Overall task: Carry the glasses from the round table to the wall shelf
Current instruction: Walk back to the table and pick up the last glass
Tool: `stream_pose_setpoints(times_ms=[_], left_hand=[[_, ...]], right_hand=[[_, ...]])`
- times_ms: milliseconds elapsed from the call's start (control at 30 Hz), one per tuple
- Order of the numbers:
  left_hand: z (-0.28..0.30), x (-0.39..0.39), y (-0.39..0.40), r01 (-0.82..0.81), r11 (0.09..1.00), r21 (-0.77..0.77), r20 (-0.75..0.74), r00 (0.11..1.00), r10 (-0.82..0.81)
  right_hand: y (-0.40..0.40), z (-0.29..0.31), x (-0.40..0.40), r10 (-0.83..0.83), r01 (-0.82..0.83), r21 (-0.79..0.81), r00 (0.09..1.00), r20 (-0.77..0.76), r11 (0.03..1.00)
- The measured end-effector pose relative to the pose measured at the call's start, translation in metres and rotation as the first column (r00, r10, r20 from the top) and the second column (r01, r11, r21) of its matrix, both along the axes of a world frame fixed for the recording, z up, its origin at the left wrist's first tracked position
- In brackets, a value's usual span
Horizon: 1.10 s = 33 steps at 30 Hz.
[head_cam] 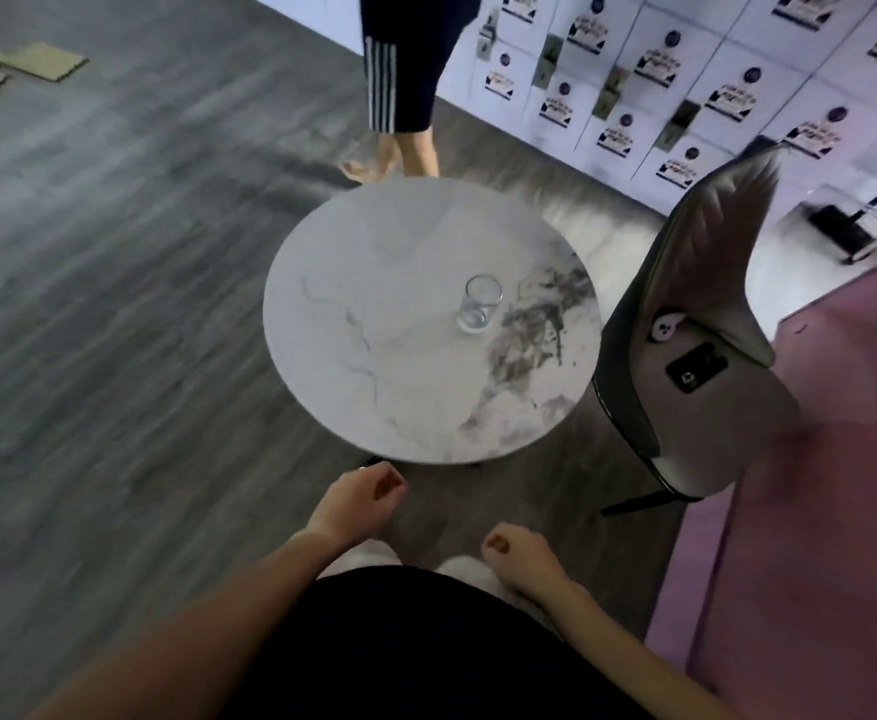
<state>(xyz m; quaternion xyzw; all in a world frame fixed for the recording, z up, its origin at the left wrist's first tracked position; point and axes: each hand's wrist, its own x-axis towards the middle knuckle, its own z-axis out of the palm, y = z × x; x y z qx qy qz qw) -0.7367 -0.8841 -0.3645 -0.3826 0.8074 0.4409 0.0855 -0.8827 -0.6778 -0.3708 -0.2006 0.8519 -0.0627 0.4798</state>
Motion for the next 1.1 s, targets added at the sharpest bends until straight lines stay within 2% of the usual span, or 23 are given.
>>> stream_pose_setpoints(times_ms=[133, 267, 400, 567, 667, 867, 1100], left_hand=[[0.006, -0.046, -0.054, 0.04, 0.998, -0.043, -0.082, 0.996, -0.043], [0.007, -0.079, -0.084, 0.048, 0.997, -0.06, -0.062, 0.997, -0.052], [0.004, -0.113, -0.104, 0.027, 0.999, 0.027, -0.007, 1.0, -0.027], [0.005, -0.163, -0.114, -0.024, 0.988, 0.154, 0.042, 0.999, 0.018], [0.008, -0.198, -0.117, -0.058, 0.987, 0.153, 0.042, 0.998, 0.052], [0.003, -0.249, -0.116, -0.14, 0.978, 0.157, 0.048, 0.99, 0.134], [-0.003, -0.251, -0.106, -0.318, 0.929, 0.192, 0.028, 0.947, 0.319]], right_hand=[[-0.058, 0.013, -0.014, -0.039, 0.034, -0.123, 0.998, -0.038, 0.992], [-0.097, 0.02, -0.033, -0.022, 0.014, -0.206, 0.999, -0.037, 0.979], [-0.128, 0.022, -0.081, -0.164, 0.123, -0.316, 0.981, -0.107, 0.941], [-0.162, 0.032, -0.134, -0.254, 0.154, -0.455, 0.953, -0.166, 0.877], [-0.179, 0.033, -0.166, -0.247, 0.059, -0.55, 0.93, -0.273, 0.833], [-0.195, 0.013, -0.211, -0.026, -0.182, -0.566, 0.94, -0.34, 0.804], [-0.2, -0.001, -0.215, 0.049, -0.282, -0.657, 0.936, -0.349, 0.699]])
